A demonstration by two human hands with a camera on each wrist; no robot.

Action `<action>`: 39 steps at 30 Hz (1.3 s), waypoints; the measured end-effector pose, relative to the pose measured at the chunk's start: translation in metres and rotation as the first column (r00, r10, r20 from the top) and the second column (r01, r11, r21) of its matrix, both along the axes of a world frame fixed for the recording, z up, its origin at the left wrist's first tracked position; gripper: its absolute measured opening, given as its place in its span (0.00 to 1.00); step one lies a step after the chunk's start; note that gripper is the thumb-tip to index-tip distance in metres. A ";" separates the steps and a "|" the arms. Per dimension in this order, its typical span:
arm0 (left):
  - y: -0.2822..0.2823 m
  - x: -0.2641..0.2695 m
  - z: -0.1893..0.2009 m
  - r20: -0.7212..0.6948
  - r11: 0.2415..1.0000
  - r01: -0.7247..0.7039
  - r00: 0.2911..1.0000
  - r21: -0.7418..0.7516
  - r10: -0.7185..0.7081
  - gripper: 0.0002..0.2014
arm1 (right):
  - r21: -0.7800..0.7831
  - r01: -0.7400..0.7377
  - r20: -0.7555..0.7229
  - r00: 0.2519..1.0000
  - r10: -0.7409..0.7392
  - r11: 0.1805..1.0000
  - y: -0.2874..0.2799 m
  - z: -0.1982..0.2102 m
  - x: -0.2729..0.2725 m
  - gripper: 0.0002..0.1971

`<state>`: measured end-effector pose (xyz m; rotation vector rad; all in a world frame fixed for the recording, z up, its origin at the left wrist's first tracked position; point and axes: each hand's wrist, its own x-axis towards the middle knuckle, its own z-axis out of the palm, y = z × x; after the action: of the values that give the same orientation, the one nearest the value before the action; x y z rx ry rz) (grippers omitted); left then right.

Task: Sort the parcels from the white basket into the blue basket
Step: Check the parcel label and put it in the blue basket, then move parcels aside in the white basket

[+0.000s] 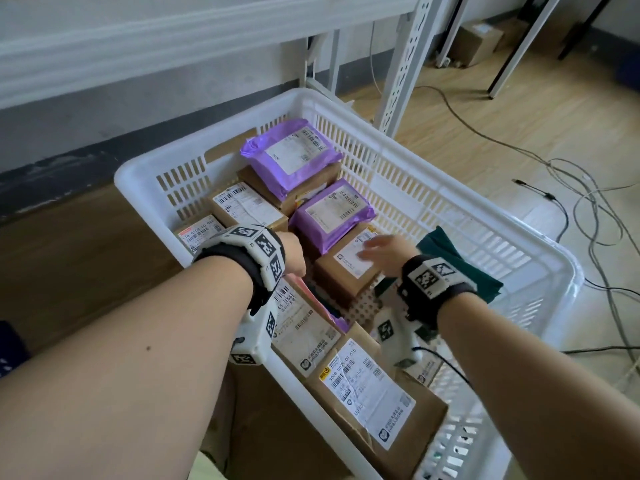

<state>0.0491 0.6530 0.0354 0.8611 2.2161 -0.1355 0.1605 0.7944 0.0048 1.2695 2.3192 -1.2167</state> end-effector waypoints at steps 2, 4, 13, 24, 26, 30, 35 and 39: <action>0.005 -0.003 0.000 0.007 0.998 -0.015 1.000 0.057 0.014 0.17 | 0.174 0.177 -0.016 0.984 -0.177 0.969 0.034 0.005 0.016 0.20; 0.010 -0.002 0.002 0.012 0.993 -0.013 1.000 0.116 0.012 0.17 | 0.274 0.252 0.066 0.958 -0.279 0.928 0.063 -0.001 0.037 0.15; 0.038 0.012 0.006 0.069 0.979 0.007 0.997 0.201 -0.021 0.16 | 0.225 0.282 0.201 0.923 -0.327 0.933 0.079 -0.040 0.071 0.09; 0.058 0.021 0.035 -0.057 0.797 0.012 0.998 0.604 0.028 0.42 | 0.494 -0.128 -0.040 0.985 0.169 0.860 0.029 0.077 0.021 0.11; 0.054 0.022 0.043 -0.036 0.787 0.017 0.999 0.617 0.007 0.33 | 0.510 -0.164 -0.087 0.967 0.240 0.844 0.014 0.096 0.017 0.11; 0.041 0.024 0.059 -0.118 0.769 0.055 0.993 0.637 0.026 0.12 | 0.499 -0.010 -0.347 0.914 0.210 0.866 -0.001 0.118 0.023 0.13; 0.023 0.008 0.079 -0.021 0.602 -0.199 0.941 0.774 0.338 0.14 | 0.313 0.269 -0.536 0.842 -0.064 0.911 0.011 0.120 0.042 0.42; -0.001 -0.015 0.084 -0.003 0.641 -0.327 0.889 0.695 0.457 0.13 | -0.008 -0.021 -0.266 0.964 0.018 1.000 0.012 0.099 0.061 0.45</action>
<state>0.0342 0.6523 0.1189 0.7052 2.6036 0.9134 0.2216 0.8065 0.1042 1.1376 2.4958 -1.4712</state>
